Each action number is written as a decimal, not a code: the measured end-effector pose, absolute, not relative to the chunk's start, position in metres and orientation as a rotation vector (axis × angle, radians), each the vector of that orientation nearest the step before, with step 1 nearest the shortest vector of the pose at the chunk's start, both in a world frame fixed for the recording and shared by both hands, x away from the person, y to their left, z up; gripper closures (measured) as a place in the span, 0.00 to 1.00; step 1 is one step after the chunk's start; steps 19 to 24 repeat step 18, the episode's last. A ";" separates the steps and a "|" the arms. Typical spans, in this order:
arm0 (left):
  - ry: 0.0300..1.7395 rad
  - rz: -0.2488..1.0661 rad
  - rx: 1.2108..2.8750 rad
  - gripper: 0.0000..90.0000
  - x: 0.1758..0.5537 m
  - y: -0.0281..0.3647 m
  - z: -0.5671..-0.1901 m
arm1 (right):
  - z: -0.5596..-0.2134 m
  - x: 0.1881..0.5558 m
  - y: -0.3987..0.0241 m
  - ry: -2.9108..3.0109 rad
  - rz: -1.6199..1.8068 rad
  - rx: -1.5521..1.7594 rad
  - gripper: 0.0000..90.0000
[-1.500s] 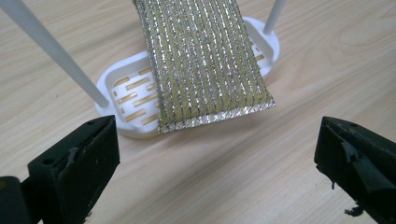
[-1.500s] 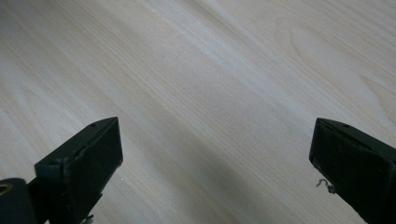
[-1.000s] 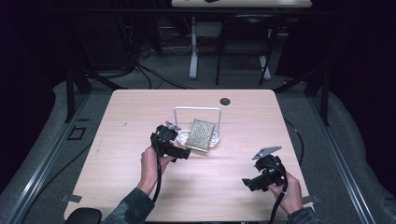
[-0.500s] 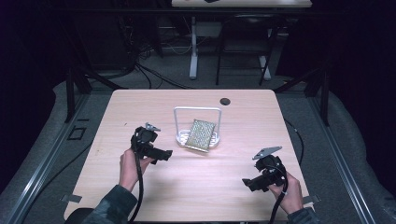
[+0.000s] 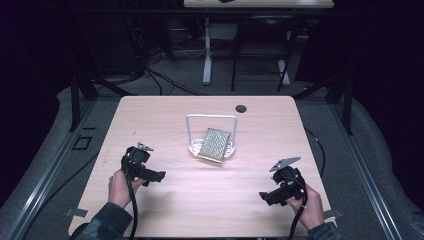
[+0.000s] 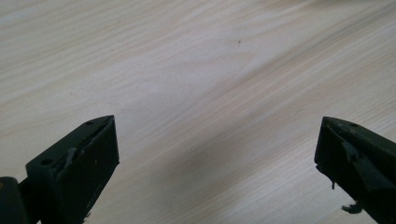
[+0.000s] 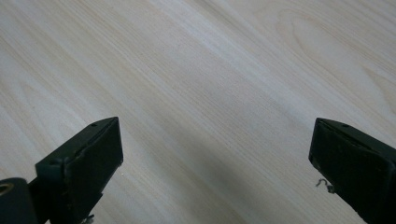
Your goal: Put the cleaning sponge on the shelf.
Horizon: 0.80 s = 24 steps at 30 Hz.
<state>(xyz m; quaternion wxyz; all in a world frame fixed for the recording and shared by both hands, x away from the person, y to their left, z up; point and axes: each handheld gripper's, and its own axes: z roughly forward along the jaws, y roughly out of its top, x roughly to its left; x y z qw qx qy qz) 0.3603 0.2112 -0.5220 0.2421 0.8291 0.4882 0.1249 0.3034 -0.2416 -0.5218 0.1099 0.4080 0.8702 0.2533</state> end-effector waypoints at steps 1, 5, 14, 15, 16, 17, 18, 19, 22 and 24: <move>1.345 0.336 2.253 0.00 0.360 0.214 -0.525 | -0.522 0.304 -0.241 2.563 0.737 1.195 0.02; 1.374 0.313 2.239 0.00 0.361 0.217 -0.531 | -0.523 0.304 -0.241 2.565 0.734 1.198 0.03; 1.371 0.294 2.237 0.00 0.364 0.214 -0.532 | -0.524 0.306 -0.243 2.571 0.724 1.197 0.03; 1.371 0.294 2.237 0.00 0.364 0.214 -0.532 | -0.524 0.306 -0.242 2.572 0.727 1.198 0.03; 1.366 0.295 2.240 0.00 0.365 0.212 -0.533 | -0.524 0.306 -0.242 2.572 0.727 1.198 0.03; 1.366 0.288 2.243 0.00 0.366 0.210 -0.533 | -0.525 0.306 -0.242 2.574 0.729 1.201 0.03; 1.366 0.288 2.243 0.00 0.366 0.210 -0.533 | -0.525 0.306 -0.242 2.574 0.729 1.201 0.03; 1.366 0.288 2.243 0.00 0.366 0.210 -0.533 | -0.525 0.306 -0.242 2.574 0.729 1.201 0.03; 1.366 0.288 2.243 0.00 0.366 0.210 -0.533 | -0.525 0.306 -0.242 2.574 0.729 1.201 0.03; 1.366 0.288 2.243 0.00 0.366 0.210 -0.533 | -0.525 0.306 -0.242 2.574 0.729 1.201 0.03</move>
